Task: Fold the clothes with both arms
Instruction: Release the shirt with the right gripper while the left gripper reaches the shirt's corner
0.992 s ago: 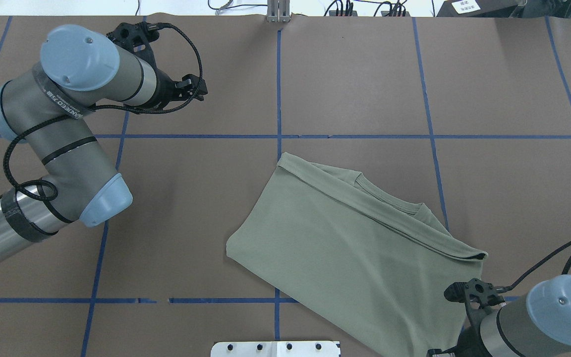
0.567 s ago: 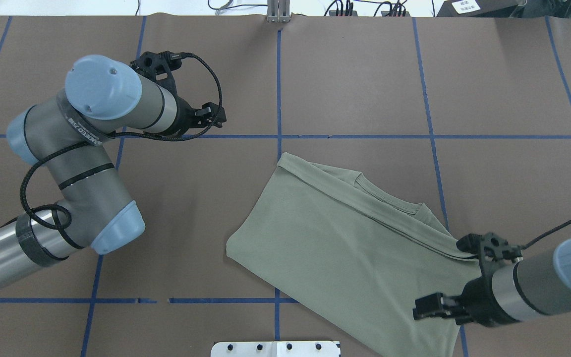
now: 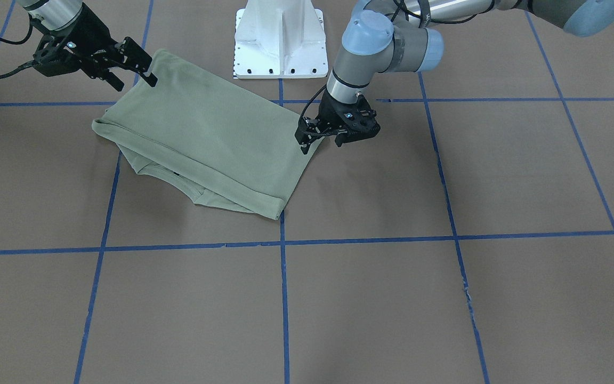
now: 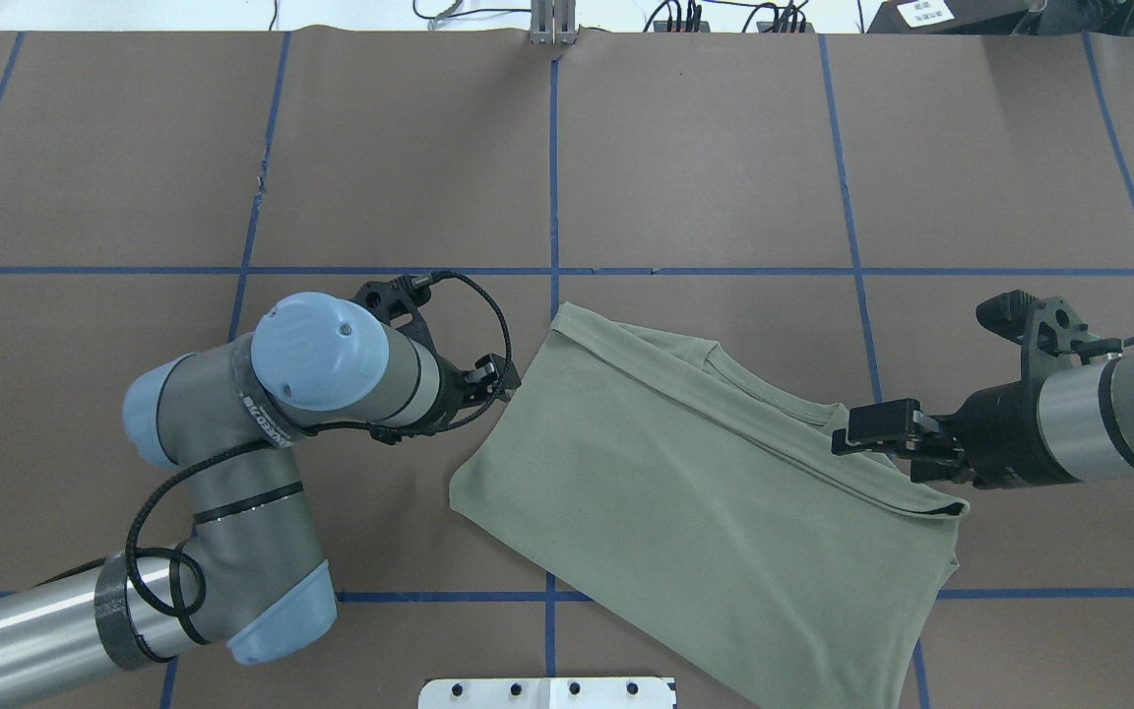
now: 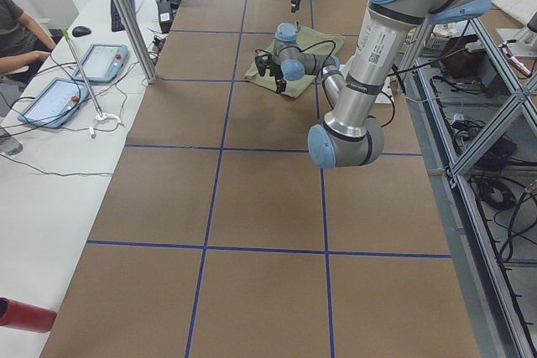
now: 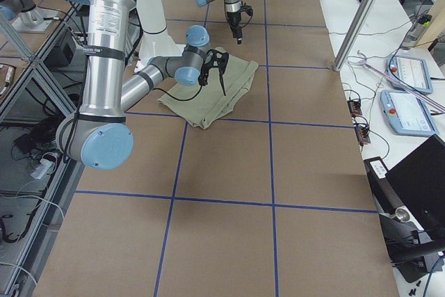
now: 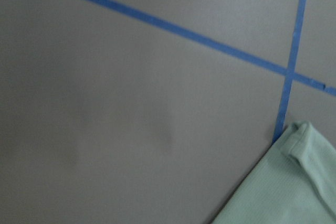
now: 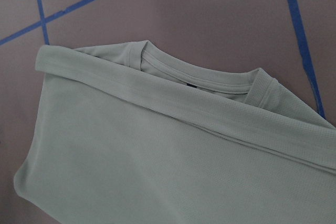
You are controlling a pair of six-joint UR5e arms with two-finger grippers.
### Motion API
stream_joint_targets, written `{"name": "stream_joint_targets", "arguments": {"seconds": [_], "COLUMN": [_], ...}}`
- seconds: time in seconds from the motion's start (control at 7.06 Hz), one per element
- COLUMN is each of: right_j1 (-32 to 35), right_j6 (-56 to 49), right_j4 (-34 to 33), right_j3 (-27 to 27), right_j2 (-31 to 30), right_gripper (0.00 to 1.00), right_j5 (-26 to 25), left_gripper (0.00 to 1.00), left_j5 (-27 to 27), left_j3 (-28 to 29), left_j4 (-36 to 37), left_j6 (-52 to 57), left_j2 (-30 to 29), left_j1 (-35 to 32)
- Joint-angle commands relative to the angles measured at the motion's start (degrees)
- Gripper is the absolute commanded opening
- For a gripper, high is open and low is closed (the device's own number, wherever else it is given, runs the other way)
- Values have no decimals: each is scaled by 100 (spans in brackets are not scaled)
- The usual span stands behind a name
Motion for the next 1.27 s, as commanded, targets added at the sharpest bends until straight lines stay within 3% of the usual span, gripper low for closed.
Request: {"name": "stream_joint_targets", "arguments": {"seconds": [0.0,0.14,0.57,0.85,0.99,1.13], "right_j1": [113,122,131,140,157,158], "right_j6": [0,0,0,0,0,0], "right_j4": [-6,-6,-42,-42,-42,-42], "right_j3": [-25,-34,-52,-43,-43,-34], "right_j2": [101,180,216,215,207,189], "right_gripper": [100,100,100,100,100,100], "right_j5": [-9,-17,-18,-9,0,0], "left_gripper": [94,88,87,77,62,39], "left_j5": [-1,-1,-10,-1,-1,-10], "left_j3": [22,22,4,57,31,13], "left_j4": [203,404,538,538,538,538], "left_j6": [-658,-747,-800,-949,-958,-959], "left_j2": [2,2,-7,-25,-42,-25], "left_j1": [328,328,337,511,513,513]}}
